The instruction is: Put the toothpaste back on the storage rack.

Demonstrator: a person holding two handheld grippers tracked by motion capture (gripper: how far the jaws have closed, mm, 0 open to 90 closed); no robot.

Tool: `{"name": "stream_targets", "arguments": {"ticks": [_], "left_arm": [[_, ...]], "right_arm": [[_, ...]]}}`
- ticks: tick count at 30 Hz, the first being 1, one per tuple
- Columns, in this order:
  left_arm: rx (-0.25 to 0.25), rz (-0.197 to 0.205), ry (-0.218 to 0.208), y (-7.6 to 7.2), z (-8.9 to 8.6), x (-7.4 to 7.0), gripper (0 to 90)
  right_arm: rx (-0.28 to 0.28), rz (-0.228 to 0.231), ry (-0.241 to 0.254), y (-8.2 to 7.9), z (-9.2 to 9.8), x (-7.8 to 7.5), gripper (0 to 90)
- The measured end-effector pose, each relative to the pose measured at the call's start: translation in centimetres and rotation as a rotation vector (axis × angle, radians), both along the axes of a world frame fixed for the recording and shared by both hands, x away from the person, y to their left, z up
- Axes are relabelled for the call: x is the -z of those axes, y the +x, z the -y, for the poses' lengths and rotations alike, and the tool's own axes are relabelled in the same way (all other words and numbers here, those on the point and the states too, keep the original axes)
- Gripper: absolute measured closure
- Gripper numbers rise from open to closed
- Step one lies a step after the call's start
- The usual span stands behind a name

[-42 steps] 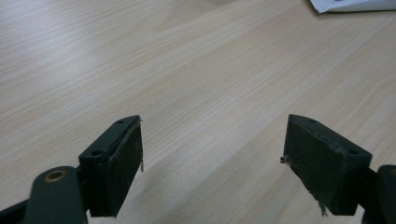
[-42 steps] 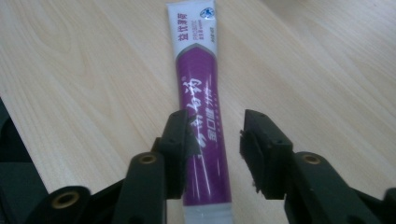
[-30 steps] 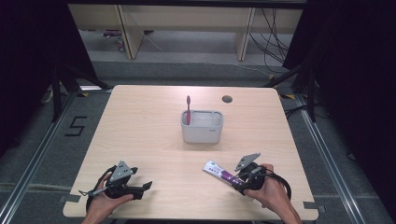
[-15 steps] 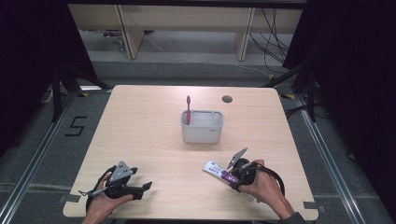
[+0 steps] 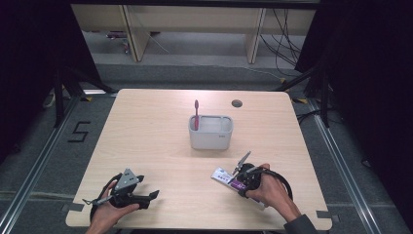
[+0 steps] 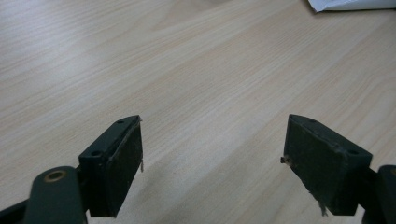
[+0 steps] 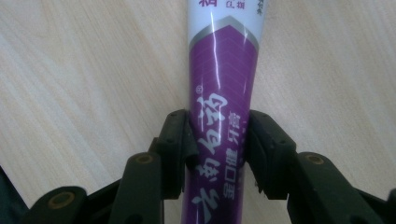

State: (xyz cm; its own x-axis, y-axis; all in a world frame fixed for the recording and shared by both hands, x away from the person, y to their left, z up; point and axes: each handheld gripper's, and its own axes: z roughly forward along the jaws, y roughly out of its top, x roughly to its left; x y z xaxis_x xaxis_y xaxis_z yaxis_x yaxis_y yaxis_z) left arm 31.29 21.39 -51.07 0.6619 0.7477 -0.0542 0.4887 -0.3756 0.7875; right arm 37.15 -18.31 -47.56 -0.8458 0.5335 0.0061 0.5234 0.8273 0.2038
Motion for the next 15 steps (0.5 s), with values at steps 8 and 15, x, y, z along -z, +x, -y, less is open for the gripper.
{"name": "stream_targets", "arguments": {"ticks": [8, 15], "left_arm": [[0.004, -0.002, -0.002, 0.02, 0.08, 0.03, 19.3], [-0.010, 0.003, -0.020, -0.04, 0.24, 0.10, 19.4]], "right_arm": [[-0.023, -0.022, -0.046, 0.32, -0.51, -0.07, 63.0], [-0.045, -0.026, -0.074, 0.45, -0.93, -0.23, 67.8]]}}
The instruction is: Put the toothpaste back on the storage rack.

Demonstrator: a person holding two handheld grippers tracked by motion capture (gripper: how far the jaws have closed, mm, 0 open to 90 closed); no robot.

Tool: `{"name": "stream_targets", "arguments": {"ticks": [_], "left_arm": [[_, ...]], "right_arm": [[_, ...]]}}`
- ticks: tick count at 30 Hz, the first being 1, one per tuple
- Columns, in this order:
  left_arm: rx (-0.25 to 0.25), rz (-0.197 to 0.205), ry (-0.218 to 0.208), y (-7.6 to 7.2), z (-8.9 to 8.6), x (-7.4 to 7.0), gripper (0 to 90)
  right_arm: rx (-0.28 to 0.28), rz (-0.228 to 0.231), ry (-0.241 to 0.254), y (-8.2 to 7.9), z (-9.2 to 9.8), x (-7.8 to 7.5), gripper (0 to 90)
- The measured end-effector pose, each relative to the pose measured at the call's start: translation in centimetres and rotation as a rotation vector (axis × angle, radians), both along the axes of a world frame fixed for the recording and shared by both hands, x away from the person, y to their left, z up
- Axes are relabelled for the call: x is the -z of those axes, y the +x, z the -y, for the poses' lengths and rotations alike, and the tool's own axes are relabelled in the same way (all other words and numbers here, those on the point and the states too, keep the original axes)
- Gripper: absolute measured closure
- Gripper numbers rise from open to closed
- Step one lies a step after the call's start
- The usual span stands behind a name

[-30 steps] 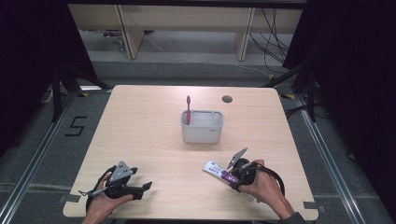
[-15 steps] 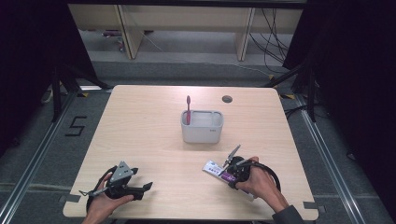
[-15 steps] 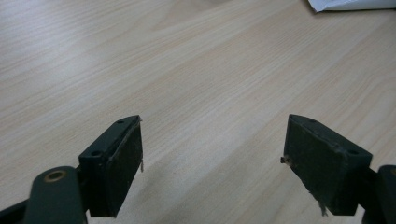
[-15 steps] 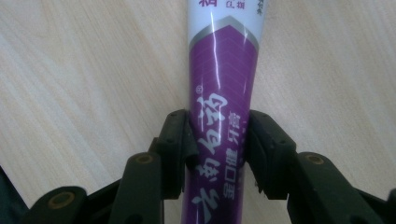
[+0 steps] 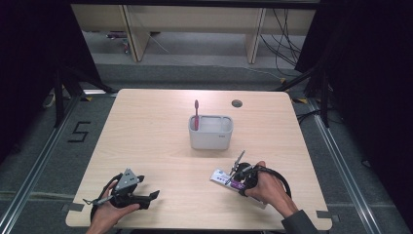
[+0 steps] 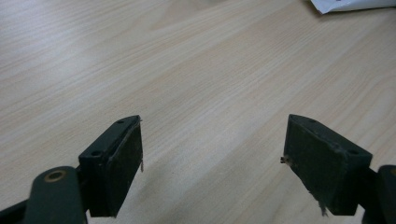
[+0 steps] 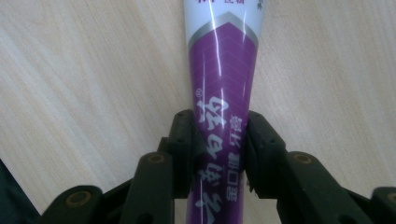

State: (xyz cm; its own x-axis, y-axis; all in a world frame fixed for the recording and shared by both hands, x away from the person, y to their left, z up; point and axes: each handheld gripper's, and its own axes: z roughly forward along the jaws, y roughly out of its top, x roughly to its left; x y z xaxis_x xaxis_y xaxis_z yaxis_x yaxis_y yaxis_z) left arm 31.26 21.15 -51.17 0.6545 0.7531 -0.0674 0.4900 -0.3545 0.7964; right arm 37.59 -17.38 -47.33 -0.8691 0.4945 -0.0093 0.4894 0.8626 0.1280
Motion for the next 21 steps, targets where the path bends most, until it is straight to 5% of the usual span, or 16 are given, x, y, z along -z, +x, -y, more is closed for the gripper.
{"name": "stream_targets", "arguments": {"ticks": [10, 21], "left_arm": [[0.012, -0.003, 0.014, 0.1, -0.2, -0.2, 19.9], [-0.002, -0.001, -0.003, 0.1, -0.1, -0.1, 20.0]], "right_arm": [[-0.013, 0.008, 0.022, -0.5, 0.0, -0.6, 71.8], [0.023, 0.138, 0.233, -0.5, 2.0, -4.3, 72.2]]}}
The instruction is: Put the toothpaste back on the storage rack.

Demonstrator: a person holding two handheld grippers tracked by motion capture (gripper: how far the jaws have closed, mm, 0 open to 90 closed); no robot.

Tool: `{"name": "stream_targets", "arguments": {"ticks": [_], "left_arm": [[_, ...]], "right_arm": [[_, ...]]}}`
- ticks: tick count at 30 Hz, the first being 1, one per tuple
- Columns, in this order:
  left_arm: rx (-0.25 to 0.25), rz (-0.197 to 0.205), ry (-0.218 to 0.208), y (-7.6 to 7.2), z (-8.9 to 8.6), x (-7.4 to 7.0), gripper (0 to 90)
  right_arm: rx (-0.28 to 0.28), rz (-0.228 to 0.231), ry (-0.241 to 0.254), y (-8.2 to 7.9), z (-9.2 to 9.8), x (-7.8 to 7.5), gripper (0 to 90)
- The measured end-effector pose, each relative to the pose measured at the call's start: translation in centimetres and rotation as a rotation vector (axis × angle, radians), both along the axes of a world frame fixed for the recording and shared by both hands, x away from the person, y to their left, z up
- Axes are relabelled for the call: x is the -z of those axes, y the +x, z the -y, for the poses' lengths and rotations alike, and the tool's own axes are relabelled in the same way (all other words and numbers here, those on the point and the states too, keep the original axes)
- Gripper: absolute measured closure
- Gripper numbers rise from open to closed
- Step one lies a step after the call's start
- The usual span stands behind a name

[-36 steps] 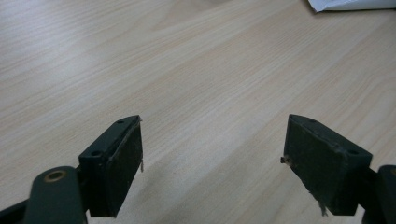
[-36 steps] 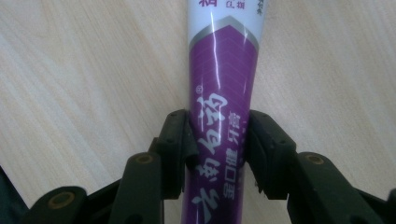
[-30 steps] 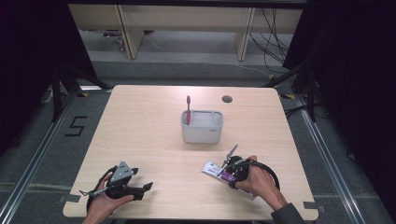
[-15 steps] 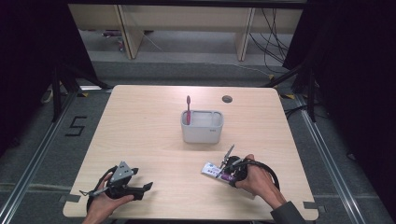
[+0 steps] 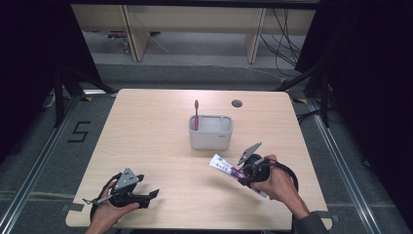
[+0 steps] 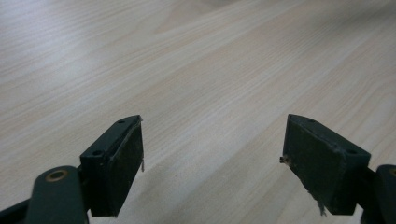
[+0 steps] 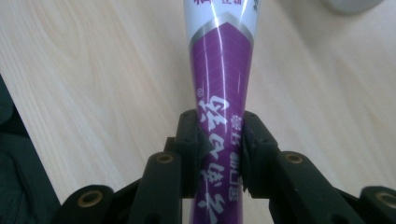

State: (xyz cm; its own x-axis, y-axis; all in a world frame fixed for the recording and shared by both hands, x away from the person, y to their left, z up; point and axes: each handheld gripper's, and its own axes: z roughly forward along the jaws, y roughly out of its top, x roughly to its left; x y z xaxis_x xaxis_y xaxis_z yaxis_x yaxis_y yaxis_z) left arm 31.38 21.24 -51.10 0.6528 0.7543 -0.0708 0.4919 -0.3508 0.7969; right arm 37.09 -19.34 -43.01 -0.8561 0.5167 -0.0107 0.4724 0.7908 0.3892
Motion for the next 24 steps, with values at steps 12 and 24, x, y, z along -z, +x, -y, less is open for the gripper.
{"name": "stream_targets", "arguments": {"ticks": [12, 24], "left_arm": [[0.004, -0.004, 0.006, 0.0, -0.1, 0.1, 19.9], [0.016, -0.005, 0.021, 0.0, -0.1, 0.0, 19.9]], "right_arm": [[0.044, 0.096, 0.180, 0.7, 1.1, -2.5, 72.3], [0.081, 0.199, 0.380, 2.7, 0.8, -4.7, 72.3]]}}
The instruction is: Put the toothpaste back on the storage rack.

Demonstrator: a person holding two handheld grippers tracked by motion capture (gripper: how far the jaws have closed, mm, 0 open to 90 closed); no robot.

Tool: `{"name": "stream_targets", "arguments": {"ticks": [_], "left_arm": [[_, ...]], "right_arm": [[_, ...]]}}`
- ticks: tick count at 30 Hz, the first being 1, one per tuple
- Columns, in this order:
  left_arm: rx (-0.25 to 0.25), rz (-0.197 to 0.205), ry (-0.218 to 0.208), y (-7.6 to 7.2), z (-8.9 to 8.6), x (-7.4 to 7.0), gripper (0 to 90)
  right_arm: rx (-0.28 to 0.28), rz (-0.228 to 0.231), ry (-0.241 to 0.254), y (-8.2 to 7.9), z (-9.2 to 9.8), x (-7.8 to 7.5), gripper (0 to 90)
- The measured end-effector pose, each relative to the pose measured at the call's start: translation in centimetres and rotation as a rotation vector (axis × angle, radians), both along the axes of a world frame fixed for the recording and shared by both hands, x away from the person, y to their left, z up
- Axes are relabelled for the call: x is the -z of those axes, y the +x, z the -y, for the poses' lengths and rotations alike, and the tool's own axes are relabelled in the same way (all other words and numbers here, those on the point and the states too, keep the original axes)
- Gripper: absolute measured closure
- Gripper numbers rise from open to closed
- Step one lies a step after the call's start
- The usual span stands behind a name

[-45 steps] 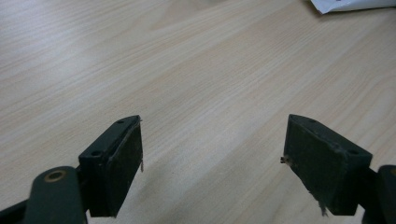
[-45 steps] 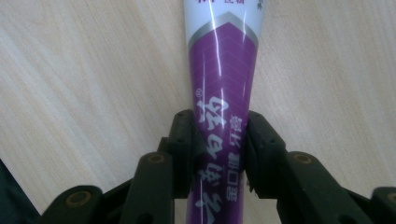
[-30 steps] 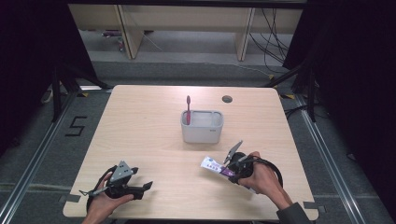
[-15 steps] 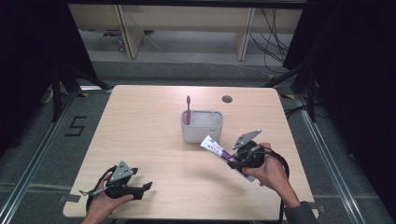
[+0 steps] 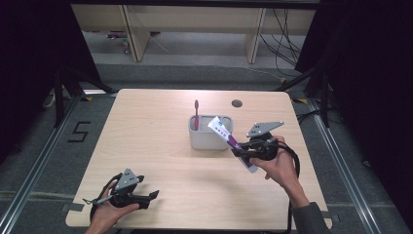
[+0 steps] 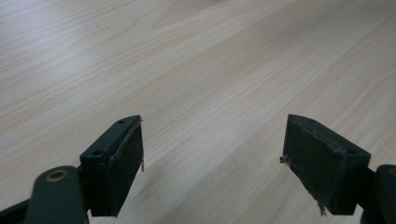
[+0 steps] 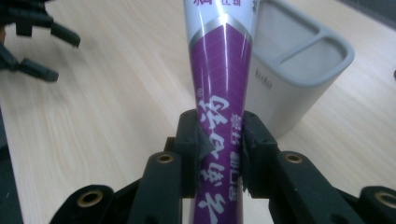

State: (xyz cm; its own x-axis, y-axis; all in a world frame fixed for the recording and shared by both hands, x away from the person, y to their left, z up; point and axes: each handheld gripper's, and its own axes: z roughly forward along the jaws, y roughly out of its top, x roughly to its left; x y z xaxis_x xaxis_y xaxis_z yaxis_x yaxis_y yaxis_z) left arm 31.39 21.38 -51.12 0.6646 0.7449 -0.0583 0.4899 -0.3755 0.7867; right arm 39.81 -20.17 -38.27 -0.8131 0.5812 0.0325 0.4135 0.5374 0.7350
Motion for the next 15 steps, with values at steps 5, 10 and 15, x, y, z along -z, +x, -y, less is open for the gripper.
{"name": "stream_targets", "arguments": {"ticks": [5, 10, 15], "left_arm": [[-0.005, 0.003, -0.011, 0.0, 0.0, 0.0, 19.6], [-0.008, 0.006, -0.017, 0.0, 0.1, 0.0, 18.3], [0.004, 0.007, 0.001, 0.0, -0.1, -0.1, 18.1]], "right_arm": [[0.006, 0.005, 0.034, 0.8, -0.8, -0.4, 72.3], [0.011, 0.027, 0.061, 2.0, -2.1, -1.0, 72.3], [0.007, 0.046, 0.090, 2.7, -3.0, -1.4, 72.3]]}}
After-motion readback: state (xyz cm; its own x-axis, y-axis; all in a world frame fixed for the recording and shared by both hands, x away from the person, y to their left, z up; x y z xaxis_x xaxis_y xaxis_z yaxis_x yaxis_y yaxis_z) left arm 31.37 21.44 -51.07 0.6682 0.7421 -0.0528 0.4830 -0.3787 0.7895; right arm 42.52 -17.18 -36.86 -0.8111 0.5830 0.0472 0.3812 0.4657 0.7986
